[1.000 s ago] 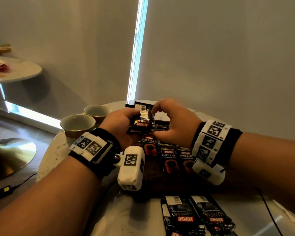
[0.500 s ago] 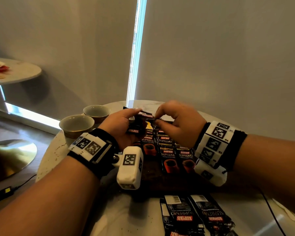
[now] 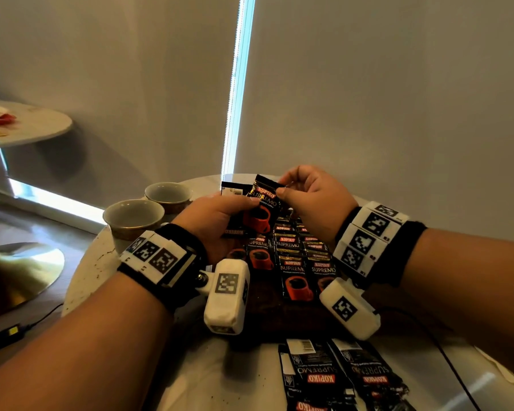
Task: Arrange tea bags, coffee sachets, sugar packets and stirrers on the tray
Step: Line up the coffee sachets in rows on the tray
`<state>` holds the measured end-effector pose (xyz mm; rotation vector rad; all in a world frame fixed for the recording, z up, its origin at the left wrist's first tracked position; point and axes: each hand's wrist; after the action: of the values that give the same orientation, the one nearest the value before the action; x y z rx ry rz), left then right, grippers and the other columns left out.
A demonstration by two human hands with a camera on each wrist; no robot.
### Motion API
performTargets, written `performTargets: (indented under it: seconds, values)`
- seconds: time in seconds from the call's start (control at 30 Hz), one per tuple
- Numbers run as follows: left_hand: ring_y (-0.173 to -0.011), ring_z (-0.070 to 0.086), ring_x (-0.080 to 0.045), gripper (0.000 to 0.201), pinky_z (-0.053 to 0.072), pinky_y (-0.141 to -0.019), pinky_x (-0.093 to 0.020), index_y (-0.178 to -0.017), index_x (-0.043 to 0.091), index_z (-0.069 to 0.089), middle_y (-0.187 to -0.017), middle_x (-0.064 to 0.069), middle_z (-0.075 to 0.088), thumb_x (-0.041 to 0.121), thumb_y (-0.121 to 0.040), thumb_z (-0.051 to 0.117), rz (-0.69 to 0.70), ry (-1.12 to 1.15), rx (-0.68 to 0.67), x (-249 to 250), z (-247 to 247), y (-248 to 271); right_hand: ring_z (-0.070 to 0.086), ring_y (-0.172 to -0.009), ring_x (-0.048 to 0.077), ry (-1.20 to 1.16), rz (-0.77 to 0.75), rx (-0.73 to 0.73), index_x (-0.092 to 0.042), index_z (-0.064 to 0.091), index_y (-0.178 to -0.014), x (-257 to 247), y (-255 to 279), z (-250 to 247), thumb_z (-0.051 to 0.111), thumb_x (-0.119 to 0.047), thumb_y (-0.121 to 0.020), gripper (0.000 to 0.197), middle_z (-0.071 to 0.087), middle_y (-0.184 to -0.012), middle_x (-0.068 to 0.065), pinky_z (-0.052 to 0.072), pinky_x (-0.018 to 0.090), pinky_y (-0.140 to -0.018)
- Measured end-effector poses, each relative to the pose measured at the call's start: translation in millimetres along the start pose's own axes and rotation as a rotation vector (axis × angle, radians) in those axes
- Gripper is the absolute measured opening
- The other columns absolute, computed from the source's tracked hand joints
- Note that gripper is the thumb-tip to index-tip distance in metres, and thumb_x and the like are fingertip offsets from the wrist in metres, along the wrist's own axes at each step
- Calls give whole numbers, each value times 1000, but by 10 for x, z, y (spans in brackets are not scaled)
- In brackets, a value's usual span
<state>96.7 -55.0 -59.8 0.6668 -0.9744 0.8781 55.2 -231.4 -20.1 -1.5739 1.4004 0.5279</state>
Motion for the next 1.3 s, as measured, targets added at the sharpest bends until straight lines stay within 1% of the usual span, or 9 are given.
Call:
performTargets:
  seconds: [0.1, 0.23, 0.43, 0.57, 0.7, 0.83, 0.97, 1.1, 1.3]
  values:
    - [-74, 72, -28, 31, 60, -64, -40, -121, -4, 61, -89, -18, 70, 7, -92, 61, 37, -9, 25, -7, 14, -6, 59, -82, 5, 334, -159, 32, -27, 54, -103, -18, 49, -32, 73, -37, -85, 29, 60, -97, -9, 49, 24, -71]
    - [-63, 71, -24, 13, 60, -54, -33, -107, -2, 63, -75, -14, 71, 3, -95, 57, 62, -38, 55, 8, 48, 36, 47, -107, 11, 750, -428, -210, -23, 56, -106, -129, 109, -88, 72, -64, -65, 60, 47, -119, -7, 45, 24, -89]
    - [-64, 70, -25, 12, 60, -58, -35, -105, -1, 63, -79, -16, 70, 0, -96, 56, 75, -59, 57, 16, 90, 88, 49, -112, 16, 775, -433, -237, -18, 60, -106, -45, 62, -24, 80, -48, -69, 52, 51, -125, 0, 46, 28, -93]
    - [-70, 70, -27, 28, 61, -62, -37, -122, -7, 59, -87, -19, 69, -2, -95, 56, 72, -50, 64, 13, 99, 87, 49, -101, 15, 747, -445, -235, -23, 55, -102, -28, 43, 0, 69, -58, -64, 54, 54, -111, -2, 46, 29, -86]
    - [-69, 72, -26, 31, 62, -60, -35, -126, -7, 59, -89, -19, 70, -2, -96, 55, 70, -27, 43, 21, 119, 108, 49, -95, 15, 761, -427, -249, -26, 52, -99, -39, 38, 12, 72, -47, -67, 44, 54, -104, -5, 50, 32, -84]
    - [-75, 72, -28, 36, 62, -65, -38, -126, -1, 61, -95, -18, 70, 23, -99, 58, 29, 22, 47, 62, 96, 113, 49, -92, 15, 733, -385, -223, -21, 56, -102, -44, 37, 2, 74, -45, -68, 46, 53, -100, -5, 50, 32, -82]
    - [-63, 60, -22, 47, 51, -61, -31, -113, 5, 60, -82, -9, 63, 47, -92, 57, 21, 269, 121, 180, -60, 79, 46, -96, 14, 745, -344, -199, -23, 57, -105, -28, 40, -24, 74, -49, -68, 48, 53, -101, -7, 47, 36, -90]
    - [-62, 60, -23, 55, 51, -59, -27, -103, -1, 60, -82, -11, 62, 51, -90, 46, 52, 486, 21, 313, -211, 139, 49, -101, 13, 763, -251, -353, -21, 59, -110, -45, 67, 61, 80, -42, -69, 50, 53, -109, -4, 51, 33, -91]
    - [-66, 60, -22, 61, 50, -61, -25, -107, -1, 61, -89, -10, 61, 48, -73, 50, 82, 607, -94, 351, -287, 166, 49, -108, 14, 956, -199, -649, -24, 56, -124, -66, 65, 330, 79, -46, -71, 61, 50, -118, -5, 53, 36, -92]
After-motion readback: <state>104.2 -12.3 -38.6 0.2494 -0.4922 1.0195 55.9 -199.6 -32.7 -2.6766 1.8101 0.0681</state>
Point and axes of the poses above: each hand's wrist, its own y-axis away from the middle knuckle, its own z-axis out of the palm, x = y × z
